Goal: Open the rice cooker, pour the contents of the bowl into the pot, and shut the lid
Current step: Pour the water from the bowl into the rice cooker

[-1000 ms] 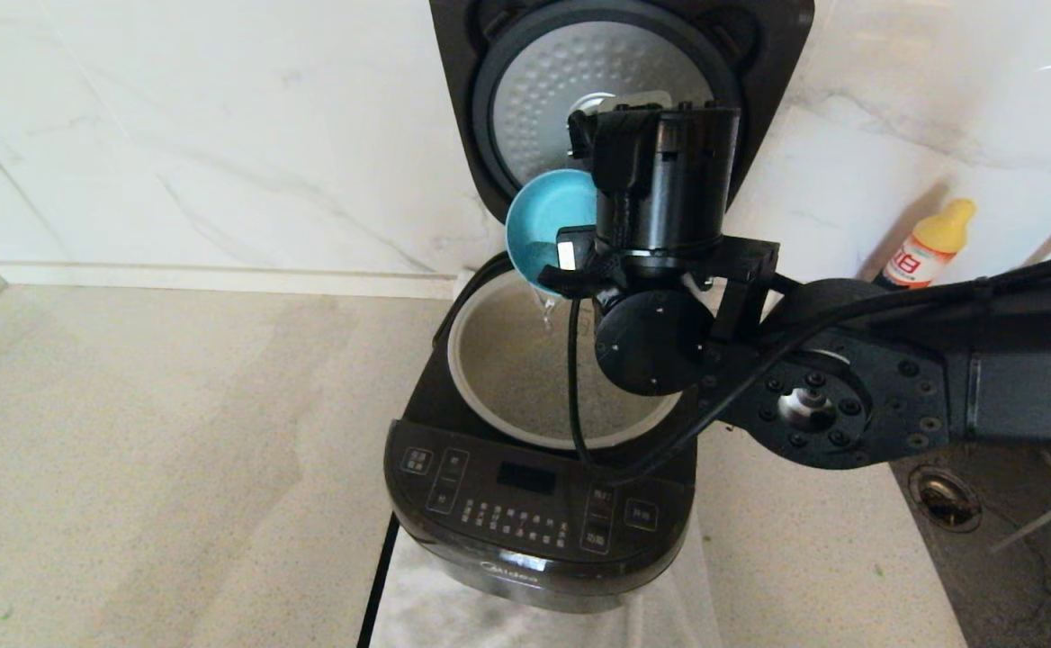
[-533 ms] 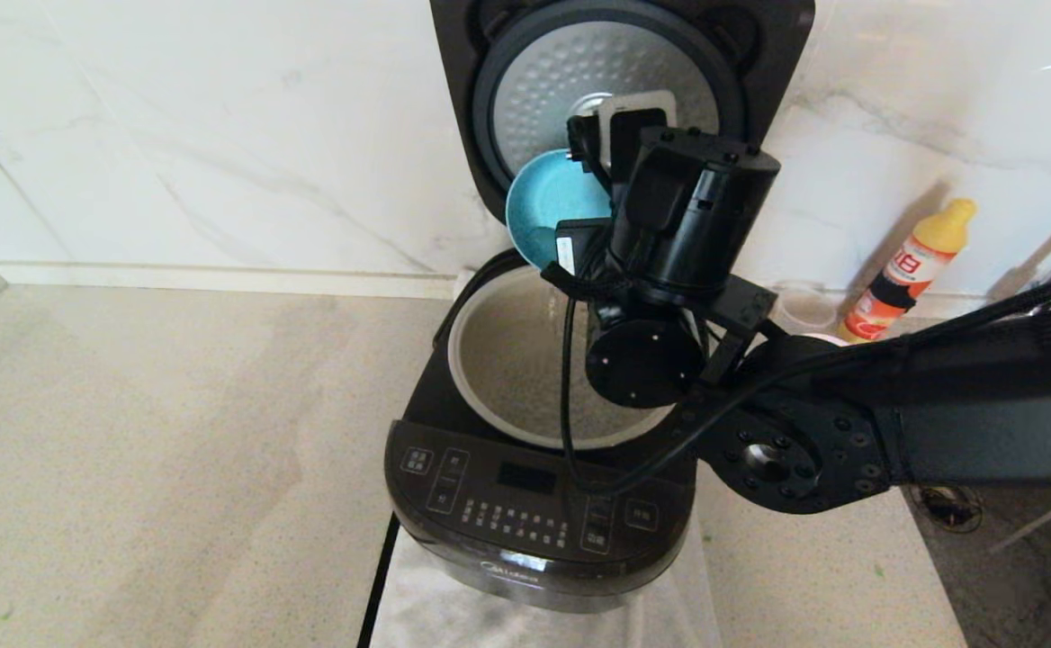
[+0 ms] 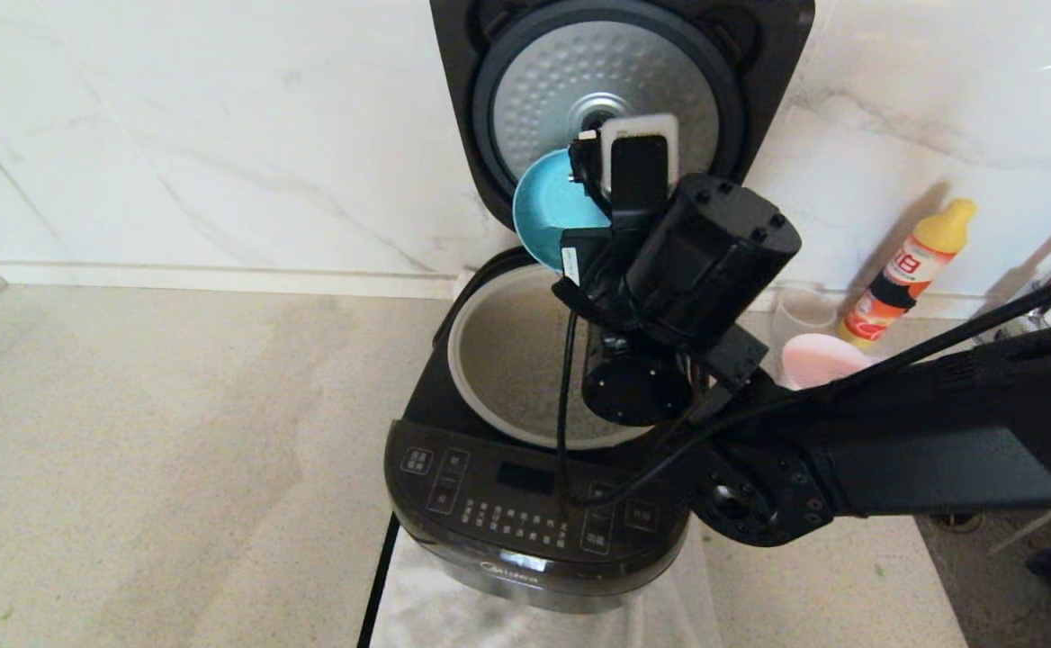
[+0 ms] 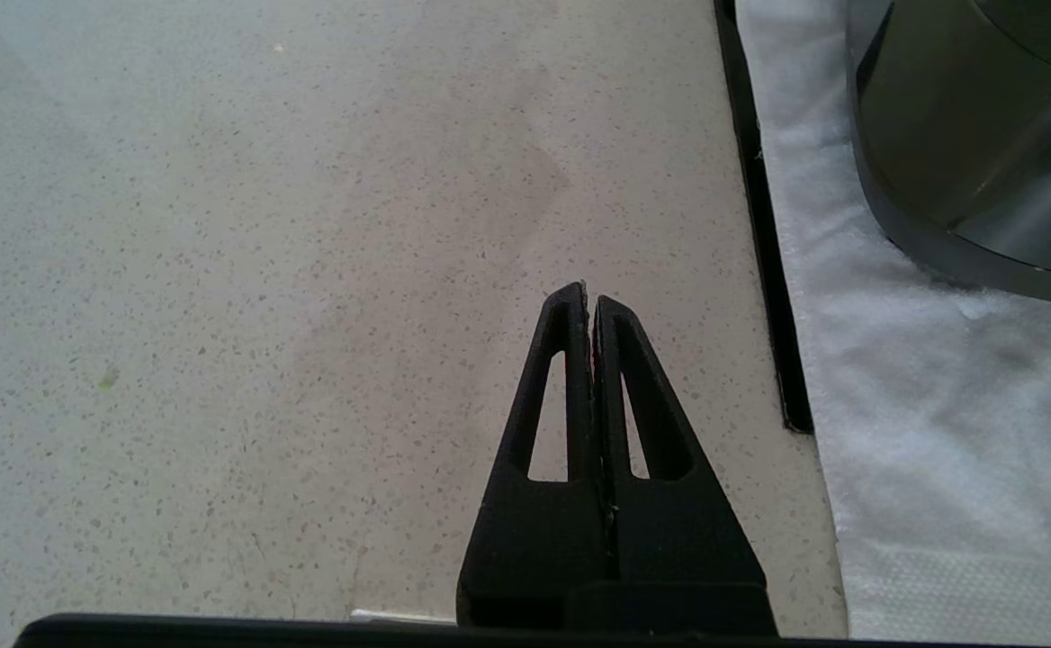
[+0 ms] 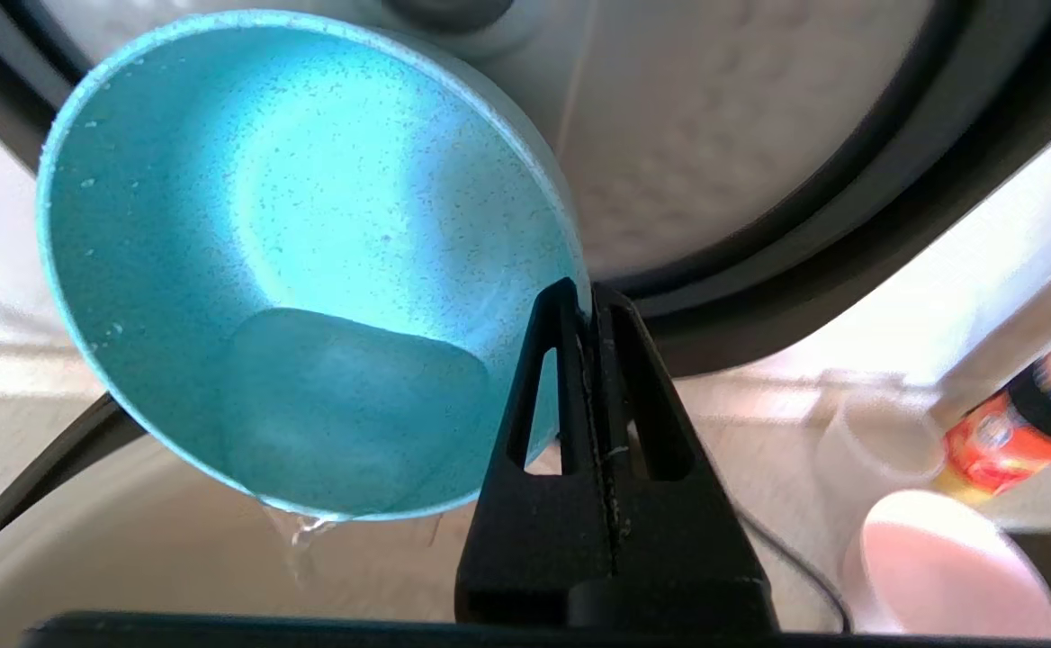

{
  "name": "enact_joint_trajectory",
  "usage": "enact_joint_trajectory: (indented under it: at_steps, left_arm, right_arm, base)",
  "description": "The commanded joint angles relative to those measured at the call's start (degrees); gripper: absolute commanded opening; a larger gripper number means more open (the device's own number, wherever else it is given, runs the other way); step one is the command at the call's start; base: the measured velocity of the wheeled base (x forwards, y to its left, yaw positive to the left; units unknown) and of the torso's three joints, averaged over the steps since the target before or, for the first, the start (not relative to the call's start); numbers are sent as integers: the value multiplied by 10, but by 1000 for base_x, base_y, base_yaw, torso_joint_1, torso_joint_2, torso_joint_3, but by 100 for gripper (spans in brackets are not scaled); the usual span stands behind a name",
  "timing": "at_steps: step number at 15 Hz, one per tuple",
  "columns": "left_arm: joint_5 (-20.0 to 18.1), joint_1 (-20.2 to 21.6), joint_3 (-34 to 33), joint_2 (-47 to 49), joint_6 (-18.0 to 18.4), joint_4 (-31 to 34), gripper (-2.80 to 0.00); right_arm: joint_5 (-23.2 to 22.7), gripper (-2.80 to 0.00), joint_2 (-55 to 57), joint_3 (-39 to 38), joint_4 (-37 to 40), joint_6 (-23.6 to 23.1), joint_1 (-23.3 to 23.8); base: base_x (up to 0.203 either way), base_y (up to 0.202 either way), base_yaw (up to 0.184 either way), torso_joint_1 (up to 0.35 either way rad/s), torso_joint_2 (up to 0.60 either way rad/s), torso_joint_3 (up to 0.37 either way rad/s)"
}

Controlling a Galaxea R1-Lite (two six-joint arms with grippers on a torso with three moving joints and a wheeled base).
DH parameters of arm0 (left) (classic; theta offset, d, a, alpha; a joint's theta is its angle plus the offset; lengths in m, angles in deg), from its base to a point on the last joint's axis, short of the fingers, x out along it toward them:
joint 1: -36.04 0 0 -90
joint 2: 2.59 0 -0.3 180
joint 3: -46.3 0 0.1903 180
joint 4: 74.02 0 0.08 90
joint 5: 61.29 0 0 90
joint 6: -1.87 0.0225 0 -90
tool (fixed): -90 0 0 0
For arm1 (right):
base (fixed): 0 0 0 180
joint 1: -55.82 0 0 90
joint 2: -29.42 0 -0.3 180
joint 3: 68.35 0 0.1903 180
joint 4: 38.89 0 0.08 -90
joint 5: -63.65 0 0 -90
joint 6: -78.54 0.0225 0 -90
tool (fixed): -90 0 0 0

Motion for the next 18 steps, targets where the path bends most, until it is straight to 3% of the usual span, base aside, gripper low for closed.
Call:
enact_joint_trajectory:
  at_steps: [1, 4, 11, 13, 18]
  left_arm:
    - [0, 0, -1, 1, 0, -1, -280]
    - [0, 0, -1, 1, 0, 0, -280]
    - [0, 0, -1, 1, 0, -1, -280]
    - [0, 0, -1, 1, 0, 0, -280]
    - [0, 0, -1, 1, 0, 0, -280]
  right_arm:
    - [1, -280, 25, -14, -109, -62, -2]
    - [-15, -280, 40, -18, -204, -137, -9]
    - [-15, -280, 42, -26, -210, -139, -27]
    - [-8, -280, 32, -27, -203, -142, -31]
    - [17, -280, -61, -69, -89, -138, -55]
  base:
    - [0, 0, 0, 0, 0, 0]
    - [0, 0, 0, 0, 0, 0]
    - [0, 0, 0, 0, 0, 0]
    - [0, 0, 0, 0, 0, 0]
    - [0, 0, 0, 0, 0, 0]
